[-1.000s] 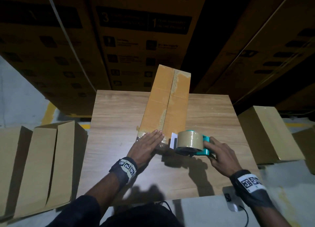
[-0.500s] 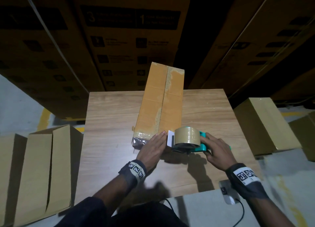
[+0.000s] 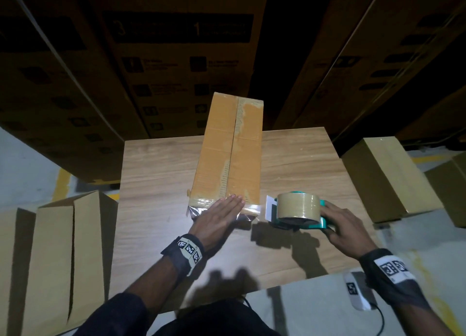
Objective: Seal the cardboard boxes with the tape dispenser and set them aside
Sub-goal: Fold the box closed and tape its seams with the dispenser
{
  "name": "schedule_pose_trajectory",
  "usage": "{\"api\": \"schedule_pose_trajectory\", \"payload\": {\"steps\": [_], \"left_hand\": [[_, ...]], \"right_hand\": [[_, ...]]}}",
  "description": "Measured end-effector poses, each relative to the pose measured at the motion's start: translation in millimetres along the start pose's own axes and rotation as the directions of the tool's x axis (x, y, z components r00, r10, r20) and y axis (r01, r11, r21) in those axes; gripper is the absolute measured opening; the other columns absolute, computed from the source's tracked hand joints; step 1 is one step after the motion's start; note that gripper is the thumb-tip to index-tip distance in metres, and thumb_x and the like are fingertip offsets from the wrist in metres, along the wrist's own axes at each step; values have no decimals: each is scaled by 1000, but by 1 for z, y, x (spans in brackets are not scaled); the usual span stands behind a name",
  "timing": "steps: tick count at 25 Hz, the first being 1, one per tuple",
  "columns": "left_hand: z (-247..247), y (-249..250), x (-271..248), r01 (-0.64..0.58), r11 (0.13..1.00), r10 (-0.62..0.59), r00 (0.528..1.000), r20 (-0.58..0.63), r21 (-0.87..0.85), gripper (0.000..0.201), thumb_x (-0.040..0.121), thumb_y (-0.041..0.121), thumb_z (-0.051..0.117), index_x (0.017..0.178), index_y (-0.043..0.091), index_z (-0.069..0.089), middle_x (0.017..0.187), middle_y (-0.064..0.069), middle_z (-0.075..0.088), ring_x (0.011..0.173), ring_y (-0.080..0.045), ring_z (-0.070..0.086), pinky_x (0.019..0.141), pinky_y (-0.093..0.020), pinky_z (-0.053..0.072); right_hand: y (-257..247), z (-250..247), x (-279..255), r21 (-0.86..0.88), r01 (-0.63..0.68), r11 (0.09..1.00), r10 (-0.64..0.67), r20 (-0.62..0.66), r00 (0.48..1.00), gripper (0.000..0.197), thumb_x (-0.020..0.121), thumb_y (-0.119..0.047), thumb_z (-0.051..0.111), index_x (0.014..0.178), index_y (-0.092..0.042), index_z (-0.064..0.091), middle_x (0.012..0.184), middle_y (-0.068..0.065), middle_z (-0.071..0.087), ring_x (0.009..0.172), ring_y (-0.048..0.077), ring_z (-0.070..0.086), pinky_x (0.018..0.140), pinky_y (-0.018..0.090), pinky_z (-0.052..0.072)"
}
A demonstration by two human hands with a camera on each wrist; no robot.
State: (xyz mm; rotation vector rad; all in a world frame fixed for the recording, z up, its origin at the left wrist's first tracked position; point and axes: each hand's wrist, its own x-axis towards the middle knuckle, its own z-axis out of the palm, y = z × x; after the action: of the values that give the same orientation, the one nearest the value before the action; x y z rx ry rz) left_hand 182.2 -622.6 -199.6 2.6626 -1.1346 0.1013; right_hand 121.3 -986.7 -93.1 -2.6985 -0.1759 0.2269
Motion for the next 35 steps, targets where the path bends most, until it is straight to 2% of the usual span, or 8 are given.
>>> {"api": "schedule_pose_trajectory", "payload": {"steps": [2, 6, 10, 12, 16, 26, 30, 35], "left_hand": [[1, 0, 0, -1, 1000, 1, 1000, 3, -11, 66, 88, 4, 31, 153, 7, 46, 156, -12, 47, 144, -25, 46, 117, -45, 38], [1, 7, 1, 59, 998, -61, 997, 46, 30, 88, 77, 10, 70, 158, 9, 35, 162, -11, 37, 151, -25, 34, 123, -46, 26], [2, 27, 5, 132, 986, -141, 986, 91, 98, 78, 95, 27, 54, 164, 18, 18, 169, -14, 14, 157, -29, 14, 126, -51, 15], [8, 41, 15, 105, 986, -117, 989, 89, 129, 74, 100, 29, 53, 163, 13, 18, 169, -14, 19, 157, -30, 17, 127, -50, 15], [18, 44, 26, 19, 994, -29, 995, 92, 112, 81, 85, 1, 59, 157, 5, 23, 163, -16, 33, 153, -28, 29, 124, -44, 27], [7, 43, 28, -4, 1000, 6, 998, 58, -23, 64, 91, 12, 24, 147, 5, 51, 149, -14, 54, 139, -26, 52, 114, -44, 40], [8, 39, 25, -28, 999, 30, 996, 83, -20, 64, 91, 14, 26, 151, 6, 46, 154, -14, 49, 142, -26, 48, 117, -44, 34], [0, 42, 30, -7, 997, 16, 993, 117, -80, 67, 86, 8, 24, 146, 7, 55, 149, -12, 55, 137, -24, 54, 111, -43, 45]], "right_hand": [[-1, 13, 5, -31, 10, 999, -10, 5, 1000, 73, 77, 1, 75, 128, -47, 56, 123, -15, 63, 103, 11, 59, 81, 34, 43], [6, 51, 18, -25, -5, 1000, 6, 51, 999, 71, 75, 1, 72, 134, -36, 59, 131, -7, 63, 114, 19, 60, 86, 31, 40], [10, 63, 23, 44, -32, 998, 30, 47, 998, 75, 77, 0, 71, 134, -44, 51, 134, -4, 63, 115, 23, 61, 91, 43, 50], [9, 64, 22, 31, -47, 998, 46, 38, 998, 72, 78, 2, 70, 139, -34, 55, 135, -1, 63, 115, 25, 60, 93, 43, 49], [12, 62, 14, 25, -36, 999, 35, 46, 998, 79, 77, 1, 71, 143, -37, 49, 132, -4, 63, 112, 21, 60, 91, 40, 49], [41, 0, -22, -15, -61, 998, 61, -9, 998, 80, 76, -1, 76, 138, -44, 50, 130, -10, 65, 107, 16, 63, 86, 45, 53], [35, 40, -8, -110, -36, 993, 39, 29, 999, 80, 71, -3, 74, 138, -41, 49, 115, -5, 66, 103, 22, 62, 83, 43, 48], [33, 102, 9, 61, -155, 986, 149, 93, 984, 74, 73, 6, 67, 141, -23, 58, 139, 5, 62, 119, 30, 60, 94, 38, 45]]}}
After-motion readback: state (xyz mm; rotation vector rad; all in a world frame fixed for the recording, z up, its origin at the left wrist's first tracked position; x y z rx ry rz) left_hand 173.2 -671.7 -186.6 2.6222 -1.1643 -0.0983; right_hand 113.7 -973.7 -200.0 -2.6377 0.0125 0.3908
